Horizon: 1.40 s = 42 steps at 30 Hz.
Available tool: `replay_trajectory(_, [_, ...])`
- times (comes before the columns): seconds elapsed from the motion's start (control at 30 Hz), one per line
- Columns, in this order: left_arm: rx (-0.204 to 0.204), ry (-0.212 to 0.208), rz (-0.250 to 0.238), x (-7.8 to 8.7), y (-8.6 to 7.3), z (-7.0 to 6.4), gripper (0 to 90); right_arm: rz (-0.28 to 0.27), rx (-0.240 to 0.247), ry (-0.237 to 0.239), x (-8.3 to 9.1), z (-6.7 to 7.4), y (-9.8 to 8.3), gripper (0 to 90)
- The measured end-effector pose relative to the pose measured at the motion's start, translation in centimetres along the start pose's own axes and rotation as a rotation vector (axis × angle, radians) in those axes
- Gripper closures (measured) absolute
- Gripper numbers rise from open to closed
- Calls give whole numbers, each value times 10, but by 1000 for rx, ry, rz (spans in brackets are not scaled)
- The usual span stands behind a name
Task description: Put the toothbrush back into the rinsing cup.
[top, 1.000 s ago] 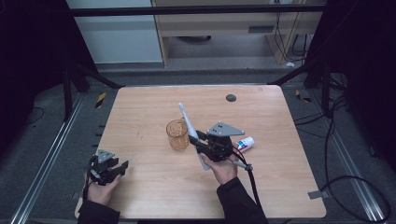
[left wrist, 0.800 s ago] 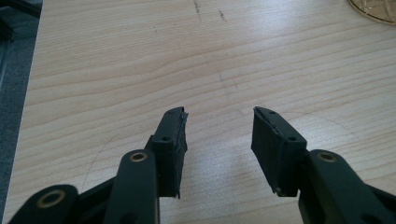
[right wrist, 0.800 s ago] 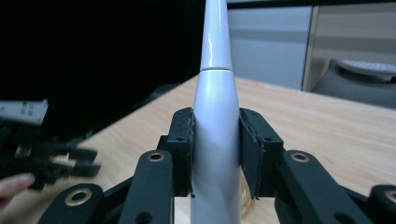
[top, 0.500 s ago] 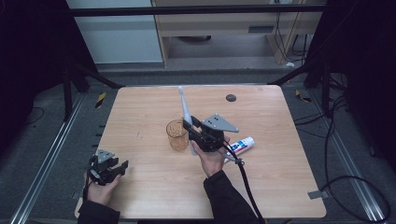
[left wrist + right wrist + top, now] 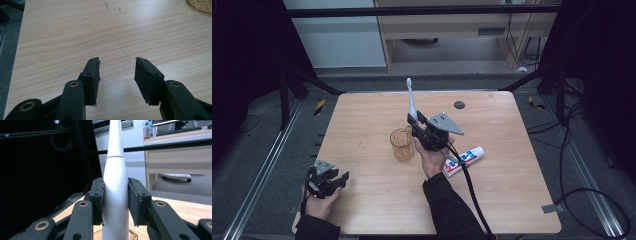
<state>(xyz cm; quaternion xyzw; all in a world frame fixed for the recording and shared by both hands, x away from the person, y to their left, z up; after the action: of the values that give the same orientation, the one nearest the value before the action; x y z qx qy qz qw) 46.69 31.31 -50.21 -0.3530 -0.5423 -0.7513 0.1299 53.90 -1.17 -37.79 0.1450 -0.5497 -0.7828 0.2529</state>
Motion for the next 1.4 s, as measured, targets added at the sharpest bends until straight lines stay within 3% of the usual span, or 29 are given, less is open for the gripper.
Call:
replay_trajectory(0.3, [0,0,0,0,0,0,541,-8,7,-2,-7,0,3,670])
replay_trajectory(0.87, [3,-1,-2,0,0,0,542,-57,24,4,-34,18,1,670])
replay_trajectory(1.4, [3,-3,-3,0,0,0,542,-79,59,-50,-59,24,-17,670])
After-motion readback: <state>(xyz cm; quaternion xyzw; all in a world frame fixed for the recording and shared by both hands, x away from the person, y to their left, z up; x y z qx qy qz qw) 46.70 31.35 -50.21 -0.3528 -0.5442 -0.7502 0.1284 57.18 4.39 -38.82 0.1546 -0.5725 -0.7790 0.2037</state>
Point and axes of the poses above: each handheld gripper's, and its own axes: x roughly backward along the jaws, y roughly out of its top, z roughly to its left, the point moved 3 cm from there along -x, roughly forward along the jaws, and after that the axes turned 10 degrees about -x, right-handed, at the moved point
